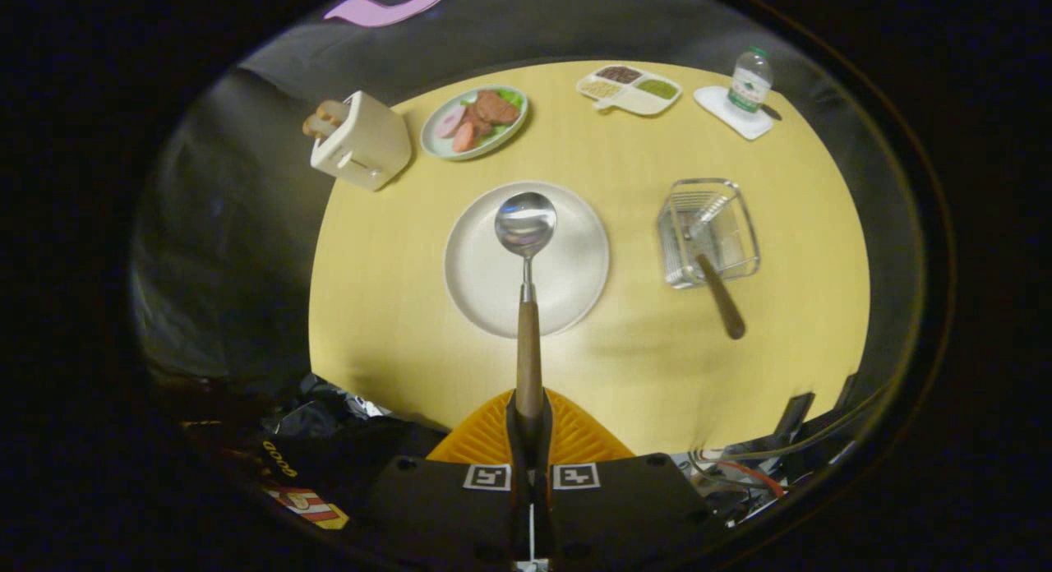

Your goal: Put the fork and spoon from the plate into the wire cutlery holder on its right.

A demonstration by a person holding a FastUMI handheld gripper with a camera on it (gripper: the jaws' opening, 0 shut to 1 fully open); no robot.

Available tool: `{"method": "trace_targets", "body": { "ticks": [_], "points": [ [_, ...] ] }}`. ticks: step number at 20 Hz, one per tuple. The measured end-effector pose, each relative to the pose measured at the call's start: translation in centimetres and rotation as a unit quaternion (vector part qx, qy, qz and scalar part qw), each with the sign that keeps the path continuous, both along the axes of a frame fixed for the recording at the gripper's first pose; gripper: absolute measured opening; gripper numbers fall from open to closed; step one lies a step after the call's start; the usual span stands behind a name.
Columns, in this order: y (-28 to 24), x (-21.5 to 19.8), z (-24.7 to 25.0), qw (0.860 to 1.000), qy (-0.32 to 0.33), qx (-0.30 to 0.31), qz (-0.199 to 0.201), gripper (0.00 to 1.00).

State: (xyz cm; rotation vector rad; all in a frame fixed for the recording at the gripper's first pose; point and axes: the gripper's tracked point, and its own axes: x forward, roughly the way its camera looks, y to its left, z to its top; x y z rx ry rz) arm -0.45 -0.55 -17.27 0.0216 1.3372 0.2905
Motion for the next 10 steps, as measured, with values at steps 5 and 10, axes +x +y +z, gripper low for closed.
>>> {"method": "trace_targets", "body": {
  "ticks": [5,10],
  "points": [
    [-6.2,1.6,0.6,0.999,-0.003,-0.039,-0.037,0.05],
    [-10.6,2.4,0.4,0.997,0.004,-0.05,-0.062,0.05]
  ]
}}
